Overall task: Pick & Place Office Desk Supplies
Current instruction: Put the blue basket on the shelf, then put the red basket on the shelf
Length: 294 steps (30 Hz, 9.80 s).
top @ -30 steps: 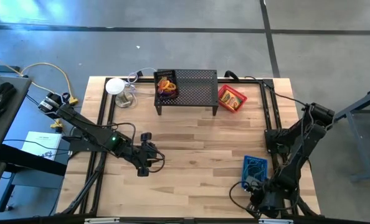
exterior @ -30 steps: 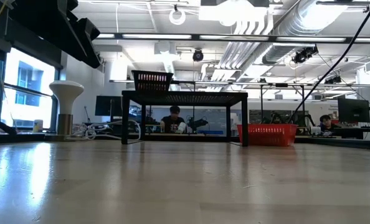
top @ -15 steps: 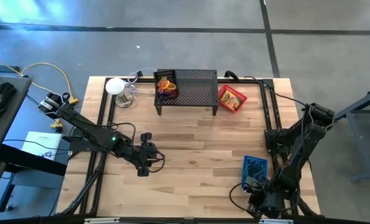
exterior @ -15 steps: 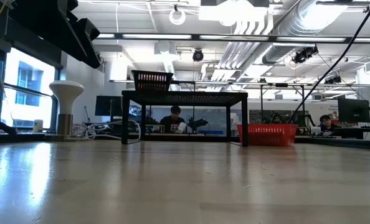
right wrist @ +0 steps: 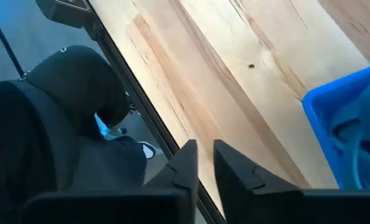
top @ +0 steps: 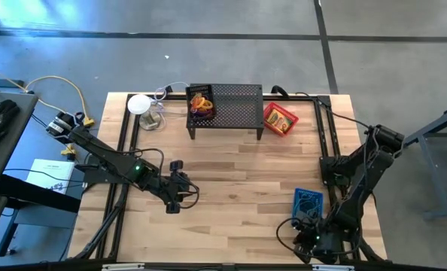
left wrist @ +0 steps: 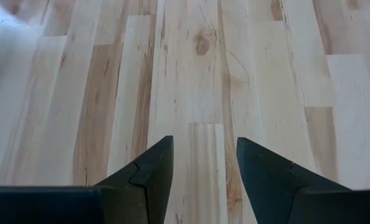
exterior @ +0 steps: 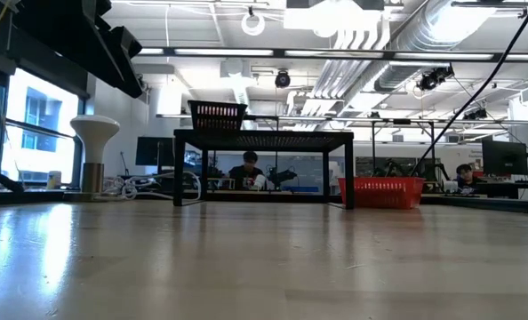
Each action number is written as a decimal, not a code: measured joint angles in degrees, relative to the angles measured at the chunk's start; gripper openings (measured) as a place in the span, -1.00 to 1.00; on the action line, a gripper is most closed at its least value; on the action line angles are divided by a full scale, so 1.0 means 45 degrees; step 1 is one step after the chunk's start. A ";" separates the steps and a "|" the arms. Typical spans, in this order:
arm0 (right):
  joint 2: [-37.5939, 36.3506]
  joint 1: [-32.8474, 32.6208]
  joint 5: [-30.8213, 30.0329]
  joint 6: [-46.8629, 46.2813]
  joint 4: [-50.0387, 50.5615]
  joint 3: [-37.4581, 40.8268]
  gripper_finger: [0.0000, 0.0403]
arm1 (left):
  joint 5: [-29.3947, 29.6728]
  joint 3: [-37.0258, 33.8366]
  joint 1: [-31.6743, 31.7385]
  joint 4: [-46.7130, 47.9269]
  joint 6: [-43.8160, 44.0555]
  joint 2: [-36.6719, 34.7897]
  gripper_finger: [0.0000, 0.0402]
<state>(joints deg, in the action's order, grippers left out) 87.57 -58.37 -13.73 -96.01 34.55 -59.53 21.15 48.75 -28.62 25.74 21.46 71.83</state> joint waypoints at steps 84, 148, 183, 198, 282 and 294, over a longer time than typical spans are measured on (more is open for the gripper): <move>0.2365 0.2594 0.3092 0.7071 0.4848 -0.2537 -0.99 | -0.0122 -0.0034 -0.0126 -0.0403 0.0387 0.1445 -0.16; 0.3048 1.6220 -0.0146 2.5811 0.5741 -0.8045 -0.99 | -0.0180 0.0199 0.1833 -0.1311 0.0836 -0.5214 -0.17; 0.8165 1.6495 0.0796 2.5724 0.8535 -1.4979 -0.97 | 0.0792 0.0199 0.2953 0.0811 0.0834 -0.6028 -0.17; 0.8155 1.6201 0.0448 2.5724 0.8236 -1.4979 -0.45 | 0.0669 0.0199 0.2757 0.0862 0.0844 -0.6028 -0.17; 0.0641 1.9663 -0.2453 3.0362 0.2830 0.2182 -0.36 | 0.0631 0.0160 0.1904 -0.0144 -0.1478 -0.1399 -0.17; 0.0618 1.9048 -0.4708 2.9712 0.2594 0.2191 -0.36 | 0.0636 0.0160 0.1909 -0.0675 -0.1730 -0.1399 -0.17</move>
<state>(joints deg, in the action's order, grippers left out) 90.35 27.35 -34.92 37.69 46.22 -49.67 24.01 49.47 -20.03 22.70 13.67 65.54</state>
